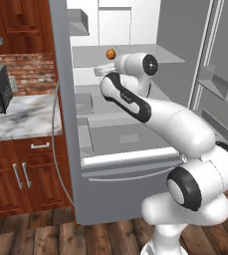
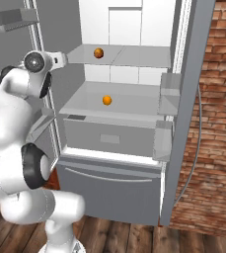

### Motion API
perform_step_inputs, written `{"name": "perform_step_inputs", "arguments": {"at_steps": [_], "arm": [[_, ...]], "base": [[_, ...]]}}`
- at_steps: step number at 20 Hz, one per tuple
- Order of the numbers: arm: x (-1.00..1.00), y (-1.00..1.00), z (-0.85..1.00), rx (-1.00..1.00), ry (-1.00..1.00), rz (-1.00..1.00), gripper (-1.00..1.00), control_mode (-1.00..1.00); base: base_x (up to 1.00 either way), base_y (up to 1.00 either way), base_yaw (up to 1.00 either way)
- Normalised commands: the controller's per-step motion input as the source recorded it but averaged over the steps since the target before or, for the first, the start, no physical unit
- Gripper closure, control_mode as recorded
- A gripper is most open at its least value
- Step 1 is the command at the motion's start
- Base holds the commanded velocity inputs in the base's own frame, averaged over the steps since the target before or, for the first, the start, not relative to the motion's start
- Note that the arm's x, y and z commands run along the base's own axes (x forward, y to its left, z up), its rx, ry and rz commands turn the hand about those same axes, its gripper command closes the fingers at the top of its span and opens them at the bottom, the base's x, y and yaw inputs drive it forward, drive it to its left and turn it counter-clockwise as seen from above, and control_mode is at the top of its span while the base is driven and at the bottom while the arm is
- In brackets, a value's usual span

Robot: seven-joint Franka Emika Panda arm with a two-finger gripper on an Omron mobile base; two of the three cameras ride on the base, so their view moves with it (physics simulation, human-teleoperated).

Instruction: Retrieve the peach and orange from the fridge and place them into the bowl on the dining table.

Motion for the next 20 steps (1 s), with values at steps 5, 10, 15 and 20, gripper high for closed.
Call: {"name": "perform_step_inputs", "arguments": {"at_steps": [5, 10, 15, 20], "arm": [[-0.38, -1.0, 0.56, -0.12, 0.09, -0.21, -1.0, -1.0], [-1.0, -0.74, 0.1, 0.0, 0.02, -0.12, -1.0, -1.0], [-1.0, -0.5, -0.55, 0.0, 0.1, 0.0, -1.0, -1.0], [-1.0, -0.22, -0.64, 0.03, 0.05, 0.02, -1.0, -1.0]], "base": [[0.0, 0.0, 0.0], [0.0, 0.0, 0.0], [0.0, 0.0, 0.0], [0.0, 0.0, 0.0]]}}
